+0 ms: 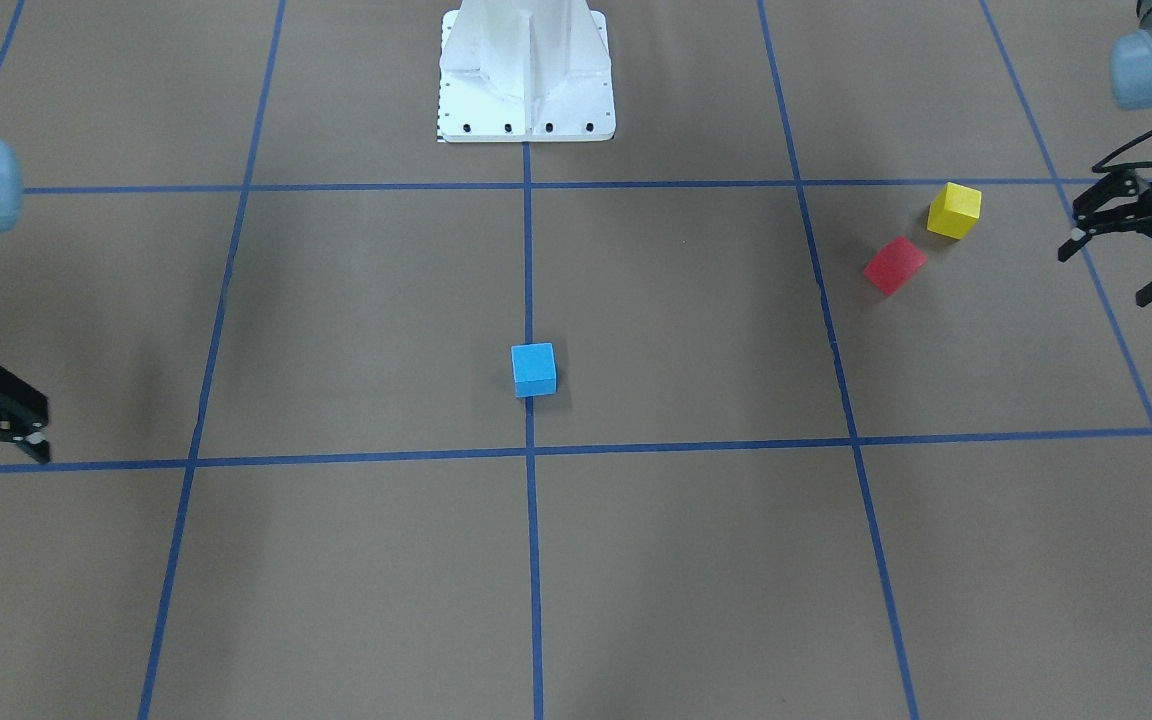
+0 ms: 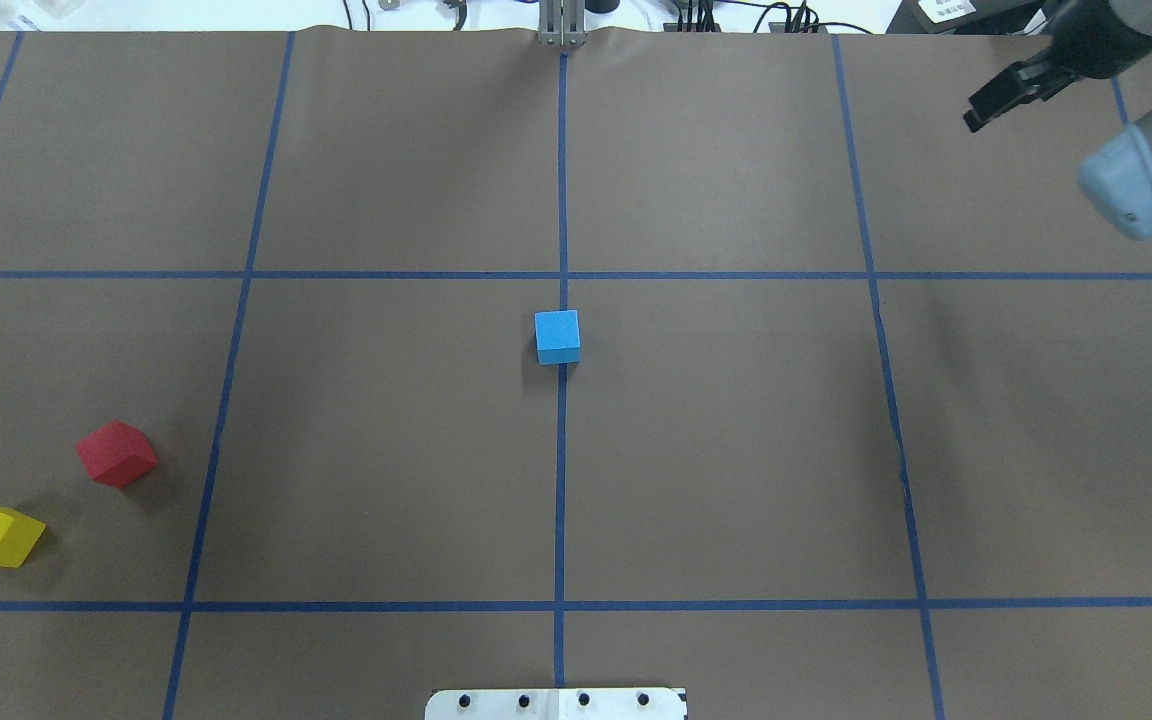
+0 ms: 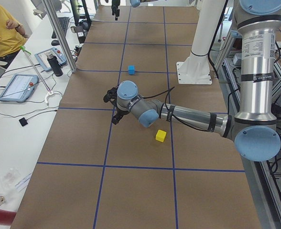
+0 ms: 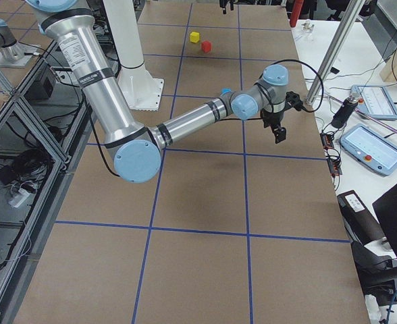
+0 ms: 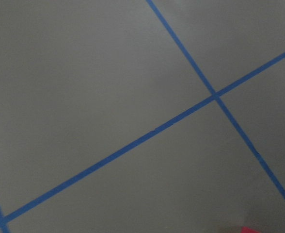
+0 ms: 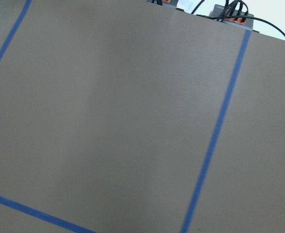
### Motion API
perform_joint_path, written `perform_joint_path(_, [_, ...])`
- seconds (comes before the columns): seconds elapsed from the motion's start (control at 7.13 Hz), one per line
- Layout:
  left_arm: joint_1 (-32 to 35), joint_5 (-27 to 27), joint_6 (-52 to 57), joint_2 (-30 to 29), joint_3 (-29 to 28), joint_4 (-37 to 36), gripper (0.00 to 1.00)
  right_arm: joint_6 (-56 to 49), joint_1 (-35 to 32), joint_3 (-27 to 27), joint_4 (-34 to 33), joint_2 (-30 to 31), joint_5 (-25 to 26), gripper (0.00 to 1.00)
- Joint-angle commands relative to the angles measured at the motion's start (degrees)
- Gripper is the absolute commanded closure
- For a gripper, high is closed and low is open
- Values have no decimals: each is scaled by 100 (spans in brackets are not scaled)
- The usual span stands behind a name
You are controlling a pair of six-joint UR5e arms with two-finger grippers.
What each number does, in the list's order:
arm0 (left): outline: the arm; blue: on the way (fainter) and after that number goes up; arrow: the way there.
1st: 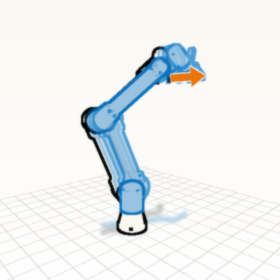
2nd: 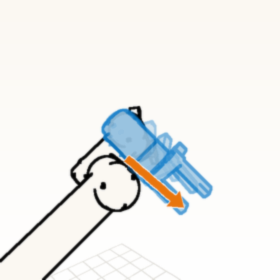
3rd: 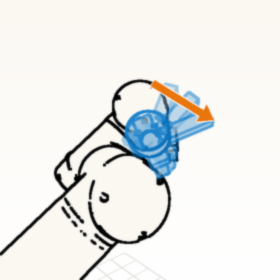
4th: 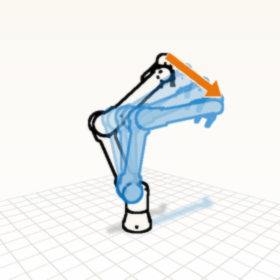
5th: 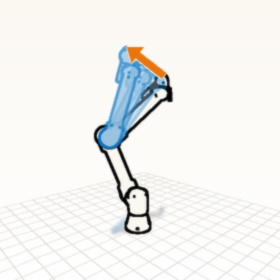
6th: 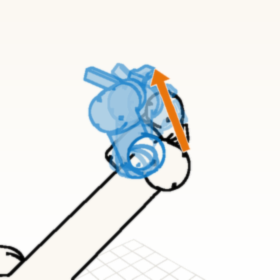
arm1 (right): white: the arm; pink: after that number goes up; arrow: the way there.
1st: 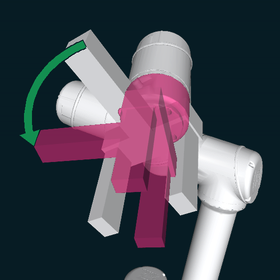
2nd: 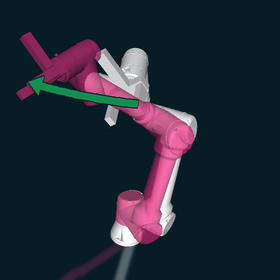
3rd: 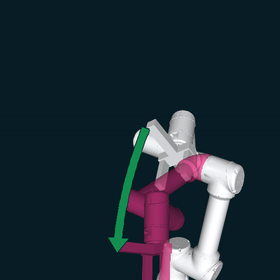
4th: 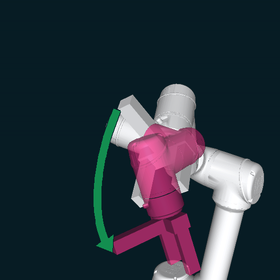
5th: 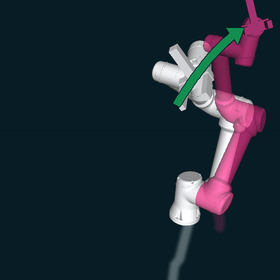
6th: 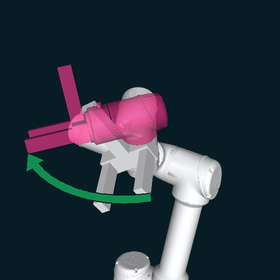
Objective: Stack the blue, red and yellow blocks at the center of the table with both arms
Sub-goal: 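Open the right gripper and withdraw the right arm, then reach the left gripper to the red cube and grasp it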
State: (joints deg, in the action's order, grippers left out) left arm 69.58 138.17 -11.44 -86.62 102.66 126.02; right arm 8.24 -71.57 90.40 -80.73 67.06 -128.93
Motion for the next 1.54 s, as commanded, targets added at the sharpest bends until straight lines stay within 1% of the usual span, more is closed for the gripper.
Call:
perform_joint_path(0.0, [-1117,-680,-174,5,-18,501,0,-1897,-969,-84,-4,822,-684,0])
perform_joint_path(0.14, [-1418,-947,-139,5,-53,642,0,-2305,-1208,-84,4,1113,-791,0])
perform_joint_path(0.42, [-2016,-967,-104,74,-62,652,0,-2529,-1333,-84,13,1300,-792,0])
perform_joint_path(0.56, [-2141,-967,-95,127,-54,652,0,-2520,-1333,-93,13,1309,-783,0])
perform_joint_path(0.84, [-2335,-1089,-34,294,-53,661,0,-2511,-1560,-102,13,1607,-809,0])
perform_joint_path(1.26, [-2510,-1117,46,383,-115,652,1,-2503,-1579,-111,13,1644,-792,0])
perform_joint_path(1.4, [-2659,-1256,37,374,-219,661,7,-2511,-1579,-111,13,1644,-783,0])
